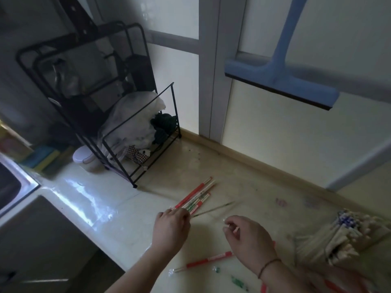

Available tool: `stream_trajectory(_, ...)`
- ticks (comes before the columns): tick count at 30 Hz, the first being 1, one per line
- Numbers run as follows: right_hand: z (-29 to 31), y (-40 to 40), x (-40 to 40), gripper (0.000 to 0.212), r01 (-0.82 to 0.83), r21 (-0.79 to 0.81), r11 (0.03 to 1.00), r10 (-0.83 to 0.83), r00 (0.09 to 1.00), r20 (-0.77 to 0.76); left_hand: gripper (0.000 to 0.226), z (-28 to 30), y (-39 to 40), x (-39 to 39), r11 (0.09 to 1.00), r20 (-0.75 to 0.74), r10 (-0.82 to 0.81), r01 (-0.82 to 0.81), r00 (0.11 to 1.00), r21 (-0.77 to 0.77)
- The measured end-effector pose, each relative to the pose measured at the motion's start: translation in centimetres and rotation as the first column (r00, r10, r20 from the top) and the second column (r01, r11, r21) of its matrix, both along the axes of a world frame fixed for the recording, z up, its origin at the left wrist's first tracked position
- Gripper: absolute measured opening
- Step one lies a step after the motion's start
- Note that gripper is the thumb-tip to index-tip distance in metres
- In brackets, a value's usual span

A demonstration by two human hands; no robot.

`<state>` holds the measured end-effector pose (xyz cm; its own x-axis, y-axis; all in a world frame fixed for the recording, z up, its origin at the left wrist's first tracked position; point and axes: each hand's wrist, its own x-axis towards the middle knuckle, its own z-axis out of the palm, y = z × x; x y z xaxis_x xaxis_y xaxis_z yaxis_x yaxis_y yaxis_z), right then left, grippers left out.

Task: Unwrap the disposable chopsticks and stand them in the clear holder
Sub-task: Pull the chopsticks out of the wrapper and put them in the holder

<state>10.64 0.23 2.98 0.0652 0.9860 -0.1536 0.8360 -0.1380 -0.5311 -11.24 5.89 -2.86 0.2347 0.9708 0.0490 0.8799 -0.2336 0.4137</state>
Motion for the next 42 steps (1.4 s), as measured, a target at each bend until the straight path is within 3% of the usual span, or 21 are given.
stream_trajectory(4, 0.1, -0.4, 1.6, 0.042, -0.013, 0.303, 0.953, -0.051, 0.978, 0.2, 0.012, 3.9, -0.1, -0.5, 0.977, 0.373, 0.038, 0.043, 0.927, -0.207)
stream_trajectory(6, 0.6, -0.8, 2.6, 0.045, -0.065, 0.294, 0.954, -0.028, 0.953, 0.302, 0.016, 6.1, 0.2, -0.7, 0.953, 0.459, 0.022, 0.12, 0.888, -0.277)
stream_trajectory(8, 1.0, -1.6, 3.4, 0.038, -0.052, 0.211, 0.976, -0.011, 0.958, 0.285, 0.016, 8.3, 0.4, -0.5, 0.929, 0.54, 0.032, 0.174, 0.841, -0.326)
stream_trajectory(10, 2.0, -2.8, 4.0, 0.028, 0.002, 0.101, 0.995, -0.013, 0.995, 0.103, 0.014, 10.4, 0.4, 0.4, 0.906, 0.639, 0.076, 0.215, 0.766, -0.366)
stream_trajectory(12, 3.4, -4.5, 4.3, 0.019, 0.043, -0.022, 0.999, -0.047, 0.981, -0.188, 0.015, 12.0, 0.2, 1.9, 0.892, 0.709, 0.153, 0.212, 0.688, -0.398)
stream_trajectory(15, 4.8, -7.2, 4.5, 0.024, 0.141, -0.09, 0.986, -0.167, 0.859, -0.483, 0.019, 13.7, -0.7, 5.2, 0.873, 0.796, 0.314, 0.172, 0.518, -0.456)
stream_trajectory(17, 5.6, -9.3, 5.0, 0.017, 0.233, -0.136, 0.963, -0.265, 0.726, -0.635, 0.028, 14.7, -1.9, 8.1, 0.832, 0.826, 0.424, 0.201, 0.372, -0.517)
stream_trajectory(19, 6.2, -11.2, 5.8, 0.016, 0.274, -0.181, 0.945, -0.317, 0.617, -0.721, 0.025, 15.6, -3.6, 10.9, 0.806, 0.837, 0.464, 0.254, 0.288, -0.534)
stream_trajectory(20, 6.3, -12.2, 6.2, 0.019, 0.276, -0.174, 0.945, -0.311, 0.607, -0.731, 0.019, 16.0, -4.5, 12.2, 0.807, 0.847, 0.458, 0.274, 0.269, -0.523)
stream_trajectory(26, 6.3, -17.0, 8.4, 0.019, 0.428, -0.15, 0.891, -0.384, 0.536, -0.752, 0.014, 17.2, -9.1, 17.5, 0.822, 0.862, 0.441, 0.274, 0.25, -0.5)
stream_trajectory(33, 7.3, -19.8, 9.8, 0.02, 0.44, -0.014, 0.898, -0.329, 0.65, -0.685, 0.014, 17.2, -12.7, 19.9, 0.789, 0.841, 0.44, 0.311, 0.316, -0.53)
stream_trajectory(35, 6.5, -20.9, 10.4, 0.052, 0.448, -0.018, 0.894, -0.345, 0.66, -0.668, 0.015, 17.1, -13.3, 20.4, 0.775, 0.83, 0.423, 0.329, 0.364, -0.54)
stream_trajectory(36, 5.9, -21.3, 10.5, 0.056, 0.47, -0.031, 0.882, -0.368, 0.646, -0.669, 0.015, 17.0, -13.6, 20.6, 0.765, 0.824, 0.413, 0.344, 0.388, -0.545)
stream_trajectory(39, 5.7, -21.8, 10.8, 0.017, 0.495, -0.053, 0.867, -0.371, 0.572, -0.731, 0.017, 16.9, -14.3, 21.2, 0.723, 0.815, 0.341, 0.423, 0.469, -0.546)
stream_trajectory(42, 5.3, -22.2, 11.7, 0.017, 0.533, -0.063, 0.844, -0.373, 0.497, -0.783, 0.027, 17.7, -13.7, 21.5, 0.75, 0.848, 0.316, 0.436, 0.426, -0.498)
